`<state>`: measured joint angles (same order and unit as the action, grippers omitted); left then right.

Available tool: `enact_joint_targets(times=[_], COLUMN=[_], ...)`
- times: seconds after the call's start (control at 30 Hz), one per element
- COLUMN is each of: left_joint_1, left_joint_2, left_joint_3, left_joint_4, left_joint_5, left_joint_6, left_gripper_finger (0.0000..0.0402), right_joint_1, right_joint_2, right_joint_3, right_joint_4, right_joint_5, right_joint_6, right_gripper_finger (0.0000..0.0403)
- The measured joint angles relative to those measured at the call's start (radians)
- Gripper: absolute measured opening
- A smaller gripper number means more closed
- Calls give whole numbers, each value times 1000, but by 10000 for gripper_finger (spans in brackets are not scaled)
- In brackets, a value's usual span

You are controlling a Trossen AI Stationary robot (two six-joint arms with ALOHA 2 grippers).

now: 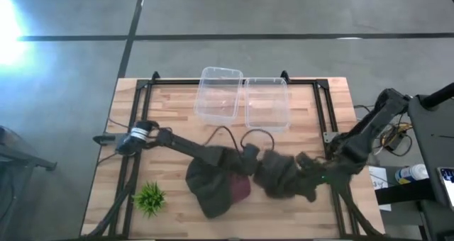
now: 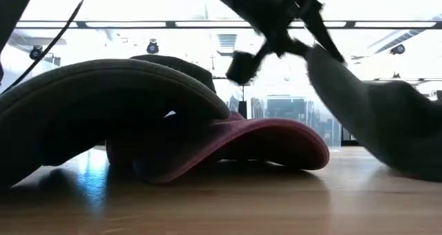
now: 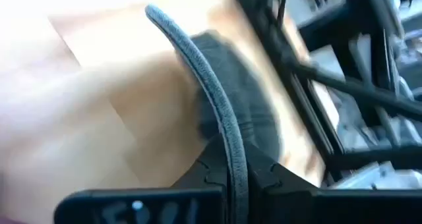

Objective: Pick & Place hat
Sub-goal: Put the right black cap into the right transparent bin, then put the black cap into the right transparent bin

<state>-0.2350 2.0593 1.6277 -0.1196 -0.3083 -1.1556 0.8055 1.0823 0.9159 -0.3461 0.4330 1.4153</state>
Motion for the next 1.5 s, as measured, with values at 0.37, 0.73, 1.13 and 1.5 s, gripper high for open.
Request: enact_joint_targets(times=[0.37,0.73,1.13,1.5], left_joint_1=[111,262,289,225], left_joint_2=[-360,-369,-182,-233], left_joint_3=[2,2,58,101], left_joint_4=[3,-305,-234,-295], left_joint_5=[-262,-345,-276,-30], left_joint_6=[268,116,107,346], left_gripper_finger=[10,9,29,178], right_joint_1=[68,68,67,67], right_joint_2=[-21,18,19,93], right_joint_3=[269,246,140,72], right_joint_4=[-464,-619,-535,-308], right_joint_5=[173,218,223,212], right_joint_6=[-44,239,338,271], right_gripper_finger=[194,194,194,194])
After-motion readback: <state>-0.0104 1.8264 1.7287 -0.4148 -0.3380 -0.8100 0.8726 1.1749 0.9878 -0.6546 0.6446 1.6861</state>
